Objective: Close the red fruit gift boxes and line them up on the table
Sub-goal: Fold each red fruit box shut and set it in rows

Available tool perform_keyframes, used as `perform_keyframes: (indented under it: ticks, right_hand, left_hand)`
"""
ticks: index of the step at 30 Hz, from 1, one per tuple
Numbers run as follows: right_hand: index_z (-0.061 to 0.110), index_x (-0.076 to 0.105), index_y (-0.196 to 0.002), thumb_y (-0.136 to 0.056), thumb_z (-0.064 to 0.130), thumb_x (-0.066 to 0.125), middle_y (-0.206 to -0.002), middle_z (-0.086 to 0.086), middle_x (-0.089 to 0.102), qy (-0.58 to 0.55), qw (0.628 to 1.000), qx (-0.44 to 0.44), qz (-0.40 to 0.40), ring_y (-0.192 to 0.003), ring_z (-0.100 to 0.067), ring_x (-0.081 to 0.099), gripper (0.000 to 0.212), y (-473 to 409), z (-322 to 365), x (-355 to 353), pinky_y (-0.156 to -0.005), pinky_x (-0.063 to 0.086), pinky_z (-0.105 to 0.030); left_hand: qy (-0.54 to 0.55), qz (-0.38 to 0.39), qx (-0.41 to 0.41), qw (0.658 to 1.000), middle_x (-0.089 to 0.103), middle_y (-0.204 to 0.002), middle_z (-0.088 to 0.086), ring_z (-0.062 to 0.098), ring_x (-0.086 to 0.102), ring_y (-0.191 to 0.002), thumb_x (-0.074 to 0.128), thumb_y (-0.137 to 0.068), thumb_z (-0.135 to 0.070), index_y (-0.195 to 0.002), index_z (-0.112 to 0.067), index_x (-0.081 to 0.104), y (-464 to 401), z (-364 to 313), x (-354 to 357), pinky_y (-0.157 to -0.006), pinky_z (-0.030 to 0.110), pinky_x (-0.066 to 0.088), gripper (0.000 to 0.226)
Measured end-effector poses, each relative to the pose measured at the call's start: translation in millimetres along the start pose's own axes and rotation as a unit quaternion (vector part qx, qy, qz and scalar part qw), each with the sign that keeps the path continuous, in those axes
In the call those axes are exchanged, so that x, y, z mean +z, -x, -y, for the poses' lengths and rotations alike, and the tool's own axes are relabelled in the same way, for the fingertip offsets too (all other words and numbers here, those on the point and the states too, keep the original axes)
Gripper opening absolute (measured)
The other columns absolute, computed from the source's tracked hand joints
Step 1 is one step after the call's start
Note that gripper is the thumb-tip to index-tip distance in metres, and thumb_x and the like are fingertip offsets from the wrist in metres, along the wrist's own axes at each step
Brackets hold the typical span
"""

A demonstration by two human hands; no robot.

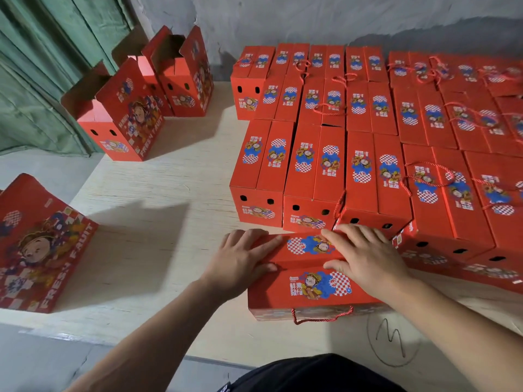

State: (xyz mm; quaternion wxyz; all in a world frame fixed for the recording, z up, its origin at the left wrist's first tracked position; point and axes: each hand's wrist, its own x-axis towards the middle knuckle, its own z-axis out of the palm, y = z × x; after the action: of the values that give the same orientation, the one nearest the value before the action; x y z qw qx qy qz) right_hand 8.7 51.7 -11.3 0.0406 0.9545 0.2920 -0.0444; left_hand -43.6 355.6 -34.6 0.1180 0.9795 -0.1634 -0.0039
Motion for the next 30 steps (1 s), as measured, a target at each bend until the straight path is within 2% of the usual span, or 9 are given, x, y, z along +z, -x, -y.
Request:
perform_keyframes:
  ticks: [3, 8, 12, 15, 18, 21, 23, 26, 30]
  right_hand:
    - [0.034, 0.031, -0.160, -0.092, 0.076, 0.016, -0.141, -0.003, 0.053, 0.016, 0.999, 0.016, 0.029, -0.126, -0.030, 0.052, 0.081, 3, -1, 3, -0.099, 0.045, -0.045]
    - [0.042, -0.005, -0.161, -0.085, 0.078, -0.006, -0.158, -0.003, 0.033, 0.018, 0.997, 0.002, 0.081, -0.140, -0.029, 0.035, 0.085, -2, 0, -1, -0.112, 0.032, -0.044]
    - [0.041, -0.009, -0.161, -0.089, 0.076, -0.001, -0.159, -0.005, 0.031, 0.036, 0.996, -0.002, 0.087, -0.143, -0.031, 0.031, 0.080, 0, 2, -1, -0.113, 0.030, -0.045]
    - [0.046, -0.014, -0.158, -0.085, 0.074, -0.006, -0.154, -0.006, 0.035, 0.043, 0.996, -0.007, 0.081, -0.137, -0.033, 0.037, 0.079, -3, 2, 0, -0.109, 0.034, -0.047]
    - [0.049, -0.010, -0.157, -0.085, 0.072, -0.007, -0.145, -0.005, 0.045, 0.054, 0.996, -0.028, 0.070, -0.125, -0.031, 0.045, 0.075, -7, -1, -3, -0.103, 0.039, -0.046]
    - [0.045, 0.019, -0.159, -0.093, 0.070, 0.009, -0.133, -0.008, 0.059, 0.054, 0.996, -0.025, 0.066, -0.111, -0.033, 0.055, 0.072, -7, -3, -8, -0.092, 0.047, -0.046]
    - [0.044, 0.026, -0.159, -0.095, 0.070, 0.014, -0.132, -0.008, 0.060, 0.049, 0.996, -0.016, 0.068, -0.110, -0.033, 0.056, 0.070, -5, -2, -5, -0.090, 0.048, -0.046]
    - [0.047, 0.014, -0.160, -0.097, 0.074, 0.007, -0.139, -0.006, 0.054, 0.033, 0.998, -0.011, 0.056, -0.118, -0.031, 0.051, 0.069, -3, -3, 2, -0.095, 0.043, -0.045]
    - [0.052, -0.016, -0.155, -0.086, 0.078, -0.011, -0.154, -0.003, 0.033, 0.009, 0.996, -0.024, 0.083, -0.140, -0.028, 0.031, 0.074, -7, -5, 7, -0.115, 0.026, -0.048]
  left_hand:
    - [-0.021, 0.041, -0.004, 0.999, 0.041, -0.149, -0.002, 0.030, 0.041, -0.125, 0.027, -0.099, -0.071, -0.159, -0.051, 0.017, 3, 2, 2, -0.110, 0.047, 0.034, 0.064]
    - [-0.139, 0.046, 0.046, 0.988, 0.048, -0.145, 0.007, 0.034, 0.052, -0.117, 0.018, -0.099, -0.067, -0.163, -0.038, 0.013, -7, -3, -7, -0.104, 0.049, 0.037, 0.070]
    - [-0.196, 0.079, 0.078, 0.974, 0.039, -0.150, 0.014, 0.035, 0.043, -0.131, 0.014, -0.104, -0.062, -0.164, -0.028, -0.004, -9, -5, -5, -0.114, 0.048, 0.029, 0.071]
    - [-0.134, 0.096, 0.074, 0.984, 0.025, -0.162, 0.013, 0.036, 0.025, -0.150, 0.019, -0.105, -0.059, -0.162, -0.033, -0.012, -9, -2, -2, -0.125, 0.049, 0.015, 0.070]
    - [-0.088, 0.115, 0.068, 0.987, 0.034, -0.154, 0.006, 0.030, 0.041, -0.134, 0.024, -0.102, -0.065, -0.162, -0.039, -0.005, -13, 3, -5, -0.117, 0.044, 0.032, 0.072]
    - [-0.105, 0.123, 0.050, 0.986, 0.049, -0.135, 0.005, 0.031, 0.055, -0.114, 0.028, -0.089, -0.067, -0.160, -0.033, 0.011, -28, -2, -12, -0.101, 0.044, 0.045, 0.081]
    - [-0.146, 0.117, 0.051, 0.981, 0.052, -0.130, 0.008, 0.034, 0.058, -0.106, 0.021, -0.082, -0.065, -0.159, -0.031, 0.008, -34, -12, -10, -0.095, 0.043, 0.047, 0.085]
    - [-0.142, 0.104, 0.063, 0.982, 0.049, -0.134, 0.005, 0.031, 0.055, -0.109, 0.020, -0.086, -0.064, -0.162, -0.035, 0.003, -31, -16, -1, -0.097, 0.043, 0.044, 0.082]
    - [-0.114, 0.106, 0.064, 0.986, 0.046, -0.139, 0.005, 0.029, 0.050, -0.116, 0.011, -0.091, -0.082, -0.163, -0.036, 0.004, -32, -12, 0, -0.103, 0.043, 0.041, 0.086]
